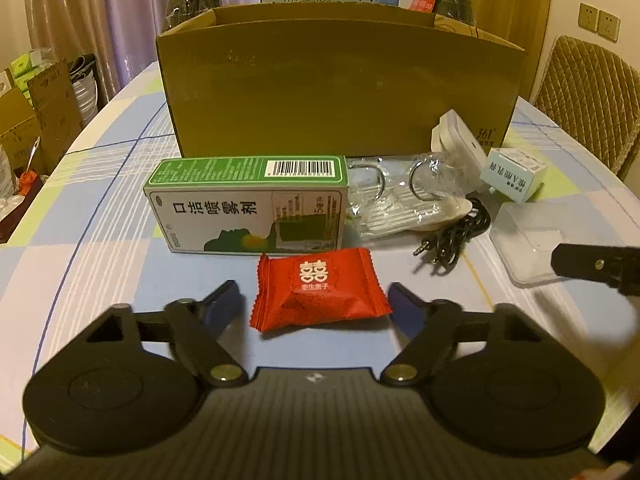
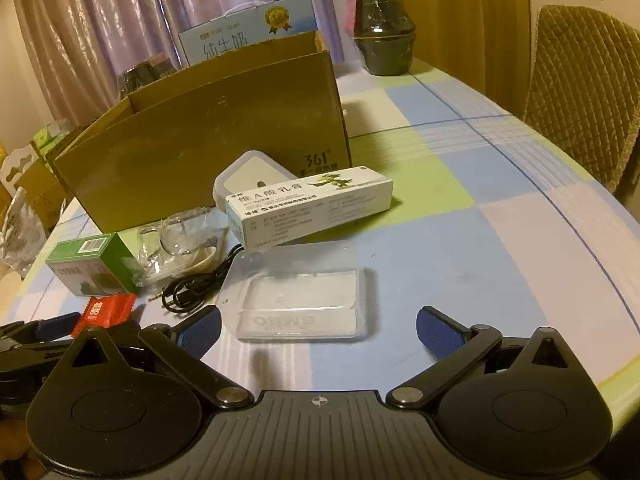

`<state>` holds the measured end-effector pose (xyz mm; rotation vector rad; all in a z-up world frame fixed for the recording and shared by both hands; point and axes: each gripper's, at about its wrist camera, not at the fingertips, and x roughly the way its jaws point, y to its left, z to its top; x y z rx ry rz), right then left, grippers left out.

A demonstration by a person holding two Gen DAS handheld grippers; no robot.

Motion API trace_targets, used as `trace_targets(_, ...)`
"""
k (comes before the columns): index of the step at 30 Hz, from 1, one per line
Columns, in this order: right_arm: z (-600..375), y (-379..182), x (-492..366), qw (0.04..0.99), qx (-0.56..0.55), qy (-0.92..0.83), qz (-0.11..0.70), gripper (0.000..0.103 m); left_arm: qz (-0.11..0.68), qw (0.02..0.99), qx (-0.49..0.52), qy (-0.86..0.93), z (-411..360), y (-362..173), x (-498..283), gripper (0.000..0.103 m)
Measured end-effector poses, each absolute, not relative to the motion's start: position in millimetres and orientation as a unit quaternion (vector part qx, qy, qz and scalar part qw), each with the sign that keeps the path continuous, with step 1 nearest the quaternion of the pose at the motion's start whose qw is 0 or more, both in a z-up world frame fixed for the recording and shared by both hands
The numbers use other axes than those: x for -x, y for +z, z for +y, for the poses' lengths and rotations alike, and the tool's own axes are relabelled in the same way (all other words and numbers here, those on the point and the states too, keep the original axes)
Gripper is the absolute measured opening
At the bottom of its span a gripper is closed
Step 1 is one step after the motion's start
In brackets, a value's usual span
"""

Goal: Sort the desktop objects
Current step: 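Lower the left tool onto the red candy packet and close it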

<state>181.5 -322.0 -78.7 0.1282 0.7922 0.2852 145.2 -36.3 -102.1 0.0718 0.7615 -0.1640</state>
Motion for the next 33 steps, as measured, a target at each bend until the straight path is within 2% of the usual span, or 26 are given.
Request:
trace_targets(2,-321,-80,-182,0.91,-0.061,0.139,0.385,0.101,0.369,0.925,-0.037,-0.082,-38,-101,-145,0.06)
trace_targets(5,-319,-81,-184,0.911,-0.059,0.137,0.385,0.101,0.366,0.926,-0.038,-0.082,-38,-100,-145,0.05)
trace_targets(7,-318,-81,-185,0.911,-0.057,0.136,0.384,0.101,0.365,0.927,-0.038,-0.079,-38,-99,-145,0.047)
trace_targets(16,-305,-84,-187,0.912,-0.041,0.142,0.382,0.101,0.363,0.928,-0.036,-0.077,-38,-99,-142,0.042)
trace_targets(22,-293,-88,-192,0.913,-0.017,0.141,0.382,0.101,0.363,0.928,-0.038,-0.077,-37,-99,-143,0.043)
trace_targets(27,-289,-93,-195,0.913,-0.011,0.137,0.384,0.101,0.364,0.928,-0.029,-0.071,-35,-99,-144,0.05)
trace_targets(31,-289,-94,-196,0.914,-0.01,0.134,0.382,0.101,0.367,0.928,-0.014,-0.069,-34,-100,-145,0.067)
trace_targets(33,-289,-94,-196,0.914,-0.01,0.135,0.382,0.101,0.368,0.927,-0.001,-0.069,-32,-100,-146,0.071)
